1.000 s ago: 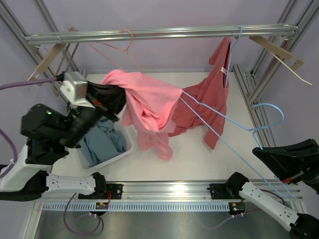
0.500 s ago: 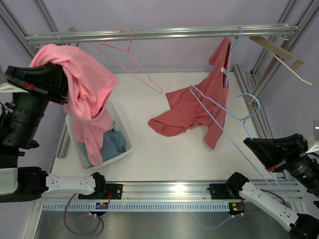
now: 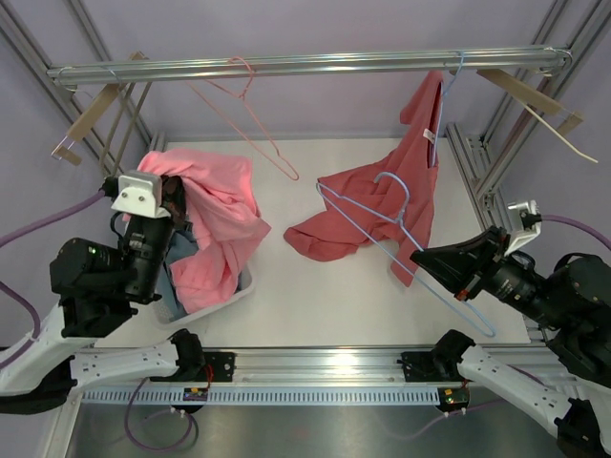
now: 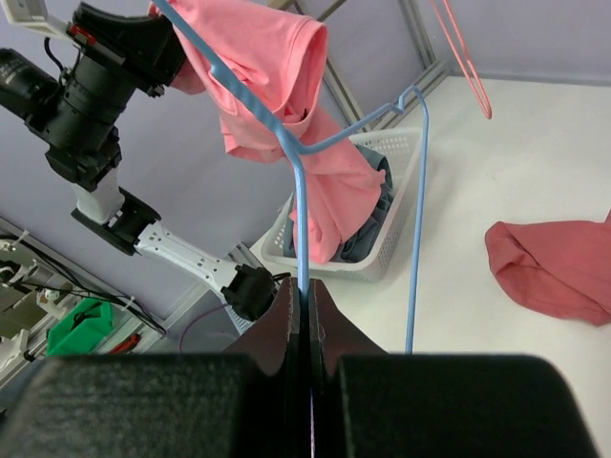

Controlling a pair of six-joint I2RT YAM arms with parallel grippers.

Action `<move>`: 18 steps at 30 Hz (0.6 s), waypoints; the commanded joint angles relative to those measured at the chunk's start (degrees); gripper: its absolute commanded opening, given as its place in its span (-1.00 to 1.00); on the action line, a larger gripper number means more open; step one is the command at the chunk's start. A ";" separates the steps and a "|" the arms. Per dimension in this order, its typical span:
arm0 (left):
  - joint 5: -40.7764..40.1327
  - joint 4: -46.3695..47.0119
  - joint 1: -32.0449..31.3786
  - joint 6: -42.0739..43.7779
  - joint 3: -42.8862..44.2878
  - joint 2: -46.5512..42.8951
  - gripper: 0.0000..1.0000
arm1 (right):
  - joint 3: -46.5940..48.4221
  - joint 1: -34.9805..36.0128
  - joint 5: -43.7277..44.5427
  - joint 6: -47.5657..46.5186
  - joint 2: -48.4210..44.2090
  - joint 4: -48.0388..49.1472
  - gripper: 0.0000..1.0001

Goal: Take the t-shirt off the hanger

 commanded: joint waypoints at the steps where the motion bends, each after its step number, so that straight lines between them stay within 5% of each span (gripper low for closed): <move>1: -6.30 8.67 3.43 -1.36 -7.41 -5.87 -1.00 | -0.03 -0.24 -2.44 -0.72 1.38 4.56 -1.00; 8: -24.74 -3.89 4.31 -17.01 -17.36 -16.95 -1.00 | 0.50 -0.24 -1.74 -1.95 4.71 5.62 -1.00; 12: -29.52 -38.78 4.40 -45.84 -11.74 -12.58 -1.00 | 0.15 -0.24 -2.35 -1.87 6.39 7.72 -1.00; 18: -22.06 -54.09 6.77 -77.52 -19.72 -6.33 -1.00 | -2.23 -0.24 2.82 -3.35 9.90 10.63 -1.00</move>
